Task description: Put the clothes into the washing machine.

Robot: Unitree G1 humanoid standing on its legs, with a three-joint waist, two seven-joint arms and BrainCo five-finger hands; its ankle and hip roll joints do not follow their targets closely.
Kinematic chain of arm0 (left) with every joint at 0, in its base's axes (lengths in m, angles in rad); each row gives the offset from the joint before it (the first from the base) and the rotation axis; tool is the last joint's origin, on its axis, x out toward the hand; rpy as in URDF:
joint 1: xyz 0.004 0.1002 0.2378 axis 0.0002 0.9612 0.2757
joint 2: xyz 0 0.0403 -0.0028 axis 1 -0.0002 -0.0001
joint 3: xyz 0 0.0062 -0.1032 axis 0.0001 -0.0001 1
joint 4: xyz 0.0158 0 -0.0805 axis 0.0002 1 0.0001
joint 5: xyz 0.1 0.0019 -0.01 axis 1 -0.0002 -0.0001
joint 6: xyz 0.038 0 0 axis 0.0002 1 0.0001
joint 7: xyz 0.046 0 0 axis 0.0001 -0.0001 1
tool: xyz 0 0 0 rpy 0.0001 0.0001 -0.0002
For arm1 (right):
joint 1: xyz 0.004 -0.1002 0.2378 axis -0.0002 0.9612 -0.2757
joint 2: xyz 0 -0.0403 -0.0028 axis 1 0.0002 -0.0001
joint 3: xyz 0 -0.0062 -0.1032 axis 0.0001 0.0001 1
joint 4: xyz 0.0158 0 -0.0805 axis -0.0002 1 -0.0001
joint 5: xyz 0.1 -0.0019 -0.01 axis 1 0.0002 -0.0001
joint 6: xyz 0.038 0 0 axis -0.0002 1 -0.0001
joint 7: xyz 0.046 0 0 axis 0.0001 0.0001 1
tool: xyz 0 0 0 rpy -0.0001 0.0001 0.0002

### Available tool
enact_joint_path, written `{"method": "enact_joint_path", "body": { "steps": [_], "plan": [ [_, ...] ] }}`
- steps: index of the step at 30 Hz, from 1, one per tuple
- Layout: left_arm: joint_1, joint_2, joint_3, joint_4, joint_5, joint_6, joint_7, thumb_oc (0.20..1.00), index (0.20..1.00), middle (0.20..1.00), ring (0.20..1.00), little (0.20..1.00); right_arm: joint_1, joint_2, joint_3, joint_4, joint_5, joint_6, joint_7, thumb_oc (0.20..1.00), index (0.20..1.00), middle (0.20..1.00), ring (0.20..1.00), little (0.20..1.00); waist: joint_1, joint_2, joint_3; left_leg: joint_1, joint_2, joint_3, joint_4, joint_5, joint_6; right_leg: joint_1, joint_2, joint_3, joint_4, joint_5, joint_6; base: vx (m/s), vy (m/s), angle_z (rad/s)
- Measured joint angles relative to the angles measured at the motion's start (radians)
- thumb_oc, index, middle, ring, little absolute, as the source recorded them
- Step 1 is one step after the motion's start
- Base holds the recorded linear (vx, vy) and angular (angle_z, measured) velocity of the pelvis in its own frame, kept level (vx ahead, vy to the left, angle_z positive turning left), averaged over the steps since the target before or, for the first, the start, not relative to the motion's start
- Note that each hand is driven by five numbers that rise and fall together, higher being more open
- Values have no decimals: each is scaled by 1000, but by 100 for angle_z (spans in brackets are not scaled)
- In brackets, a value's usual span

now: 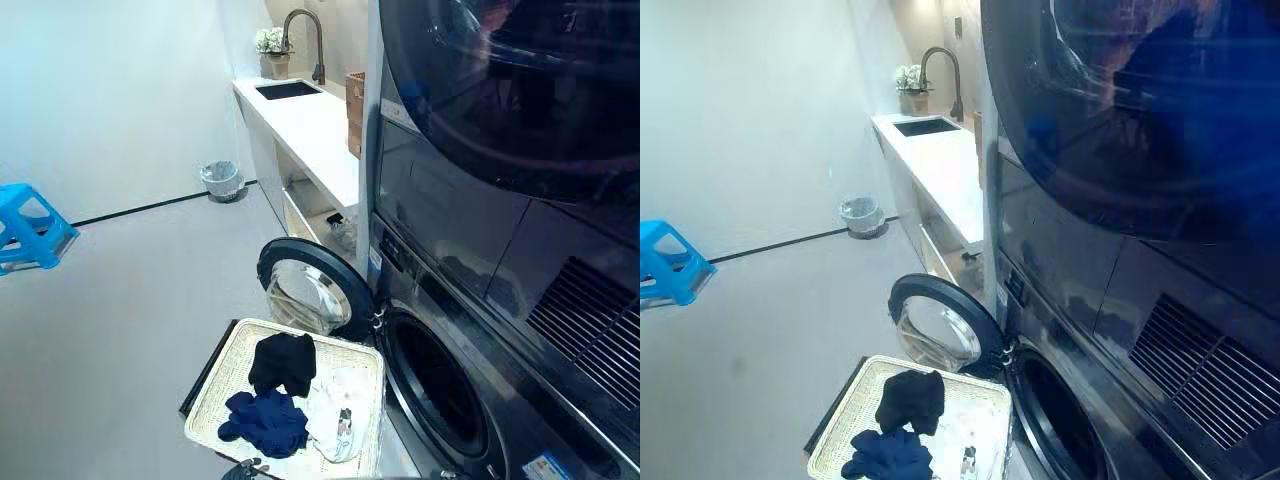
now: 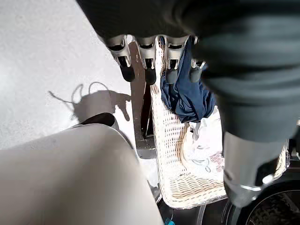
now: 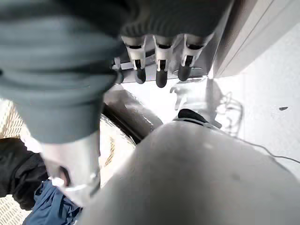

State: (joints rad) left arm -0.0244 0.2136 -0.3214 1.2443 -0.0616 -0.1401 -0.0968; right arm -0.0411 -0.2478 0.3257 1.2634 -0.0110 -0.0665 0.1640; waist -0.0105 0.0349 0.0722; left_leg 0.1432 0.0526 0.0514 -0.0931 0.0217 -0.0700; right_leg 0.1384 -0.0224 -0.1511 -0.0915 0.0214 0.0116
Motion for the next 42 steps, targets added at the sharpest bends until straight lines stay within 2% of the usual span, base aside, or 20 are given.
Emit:
{"method": "enact_joint_path", "body": {
  "steps": [10,20,30,33,36,42],
  "plan": [
    [0,1,2,2,0,0,22,1000,1000,1000,1000,1000,-1,0,0,0,0,0,0,1000,1000,1000,1000,1000,0,-3,2,-11,-1,0,0,1,2,-7,-2,-6,0,-3,6,48,15,-1],
    [-4,8,12,3,9,0,104,1000,1000,1000,1000,1000,-3,8,0,-1,5,-7,-10,1000,1000,1000,1000,1000,1,-26,26,-16,-1,-1,1,1,2,-12,-1,-7,0,-3,7,17,-3,1],
    [-43,14,7,-9,6,-24,143,1000,1000,1000,1000,1000,-37,7,2,-94,110,-116,-43,1000,1000,1000,1000,1000,0,-36,104,-68,-5,2,5,8,9,-68,-1,1,4,13,5,-46,-12,-2],
    [-68,13,6,-22,4,-33,149,1000,1000,1000,1000,1000,-67,7,3,-143,141,-152,-61,1000,1000,1000,1000,1000,1,-41,147,-73,-10,3,5,12,12,-78,-4,2,4,18,8,-103,-13,0],
    [-87,13,-23,-56,-3,-47,171,1000,1000,1000,1000,1000,-109,-4,28,-269,153,-176,-126,1000,1000,1000,1000,1000,-1,-41,173,-122,-15,3,6,21,18,-130,-10,2,9,26,12,-102,1,0],
    [-145,17,-34,-91,-43,-51,196,1000,1000,1000,1000,1000,-214,-4,70,-441,158,-185,-236,1000,1000,1000,1000,1000,2,-48,241,-160,-25,3,6,29,26,-169,-20,3,15,33,17,-65,9,2]
  ]
}}
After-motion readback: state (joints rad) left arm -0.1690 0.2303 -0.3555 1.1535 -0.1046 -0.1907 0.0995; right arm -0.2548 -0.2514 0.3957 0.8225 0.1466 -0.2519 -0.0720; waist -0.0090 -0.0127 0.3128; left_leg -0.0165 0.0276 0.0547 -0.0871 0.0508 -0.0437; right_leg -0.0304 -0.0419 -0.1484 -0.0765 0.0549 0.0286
